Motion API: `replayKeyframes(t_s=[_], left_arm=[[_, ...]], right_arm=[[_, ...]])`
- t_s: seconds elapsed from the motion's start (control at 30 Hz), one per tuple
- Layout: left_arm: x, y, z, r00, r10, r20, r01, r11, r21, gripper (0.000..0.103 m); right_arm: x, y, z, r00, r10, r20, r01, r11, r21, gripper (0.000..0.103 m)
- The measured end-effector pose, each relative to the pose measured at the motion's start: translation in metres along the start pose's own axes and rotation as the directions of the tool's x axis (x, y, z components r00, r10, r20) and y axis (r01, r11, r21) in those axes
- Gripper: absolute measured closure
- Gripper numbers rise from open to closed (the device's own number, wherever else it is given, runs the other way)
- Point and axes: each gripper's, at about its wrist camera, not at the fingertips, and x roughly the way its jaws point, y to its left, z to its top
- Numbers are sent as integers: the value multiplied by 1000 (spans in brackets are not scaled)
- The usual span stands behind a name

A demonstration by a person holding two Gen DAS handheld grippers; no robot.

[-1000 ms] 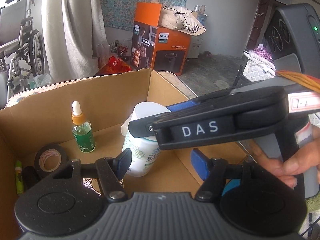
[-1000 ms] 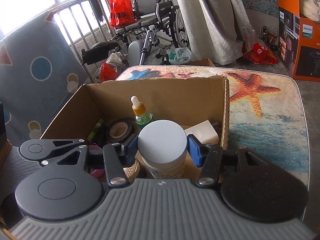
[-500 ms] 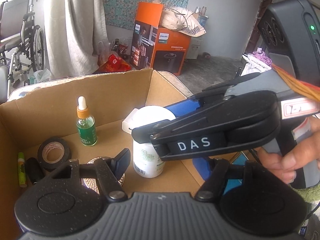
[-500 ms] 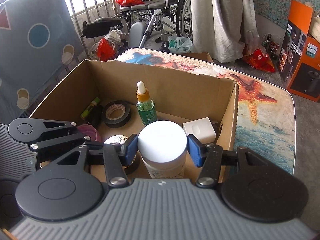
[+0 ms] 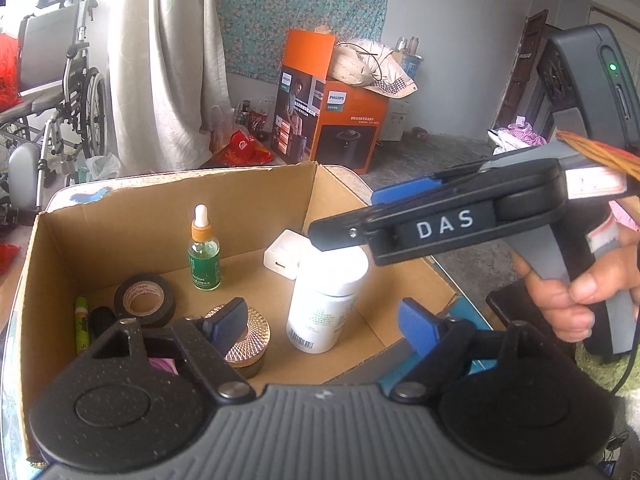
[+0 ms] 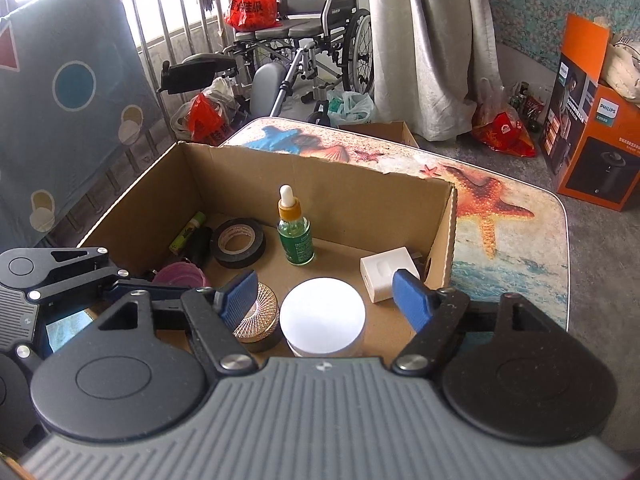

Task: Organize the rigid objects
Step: 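Open the right gripper to release the pill bottle, then withdraw the open right gripper up and away from the box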

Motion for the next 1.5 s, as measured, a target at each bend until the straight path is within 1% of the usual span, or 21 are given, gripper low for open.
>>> replayKeyframes(t_s=[0.13,0.2,0.23,0.3,0.33,0.4,0.47,0.53,0.57,0.6,0.63,0.7,0.77,0.83,0.87,0.97,1.07,1.17,1.3,1.5], left_arm=[[-26,-3,-1,996,75,46,-75,997,2,4],[-39,-5,-1,990,123,64,-124,992,6,0],[-44,-7,-1,987,147,70,-148,989,7,0],[-55,-9,-2,972,224,70,-224,974,-1,0],[-58,-10,-2,966,251,67,-251,968,-8,0],[-66,-8,-5,948,313,65,-312,950,-29,0],[-71,-5,-9,919,388,67,-386,921,-49,0],[-71,-6,-9,884,465,49,-463,885,-49,0],[-70,-6,-9,875,481,46,-480,876,-43,0],[-72,-7,-11,870,491,43,-490,871,-28,0],[-71,-7,-11,871,491,35,-491,871,-11,0],[-67,-9,-13,878,479,14,-479,878,16,0],[-65,-8,-17,886,464,3,-464,886,-7,0],[-61,-4,-20,888,460,-23,-460,887,-26,0],[-59,-3,-21,885,465,-32,-466,884,-29,0],[-57,1,-22,868,493,-58,-496,867,-42,0],[-62,11,-21,860,506,-65,-510,856,-87,0],[-65,18,-20,856,512,-70,-517,848,-114,0],[-68,21,-19,848,525,-73,-530,840,-116,0],[-68,22,-19,848,525,-75,-531,839,-118,0]], right_arm=[[-48,0,-7,995,2,101,-11,996,90,22],[-70,2,-17,989,-6,149,-16,989,147,17],[-80,4,-25,985,-14,172,-17,983,182,15],[-94,11,-40,979,-35,200,-14,972,236,5],[-99,15,-49,977,-52,206,-3,966,259,3],[-105,24,-65,974,-86,209,21,956,292,2],[-107,33,-77,971,-112,211,40,947,318,1],[-106,39,-89,970,-129,206,49,934,354,1],[-105,41,-92,971,-134,200,51,927,371,1],[-102,43,-96,972,-135,192,51,920,388,1],[-98,44,-98,975,-132,181,51,917,397,1],[-93,47,-101,977,-144,156,71,915,398,1],[-92,50,-102,974,-172,146,103,915,391,1],[-90,54,-101,971,-191,143,123,916,382,1],[-90,55,-101,970,-199,139,134,916,378,1],[-87,56,-102,969,-222,110,169,917,361,1],[-79,61,-102,967,-241,82,201,920,336,1],[-71,65,-100,969,-236,72,205,932,300,1],[-63,69,-92,971,-230,65,204,939,275,1],[-55,77,-84,979,-199,50,180,950,255,1]])
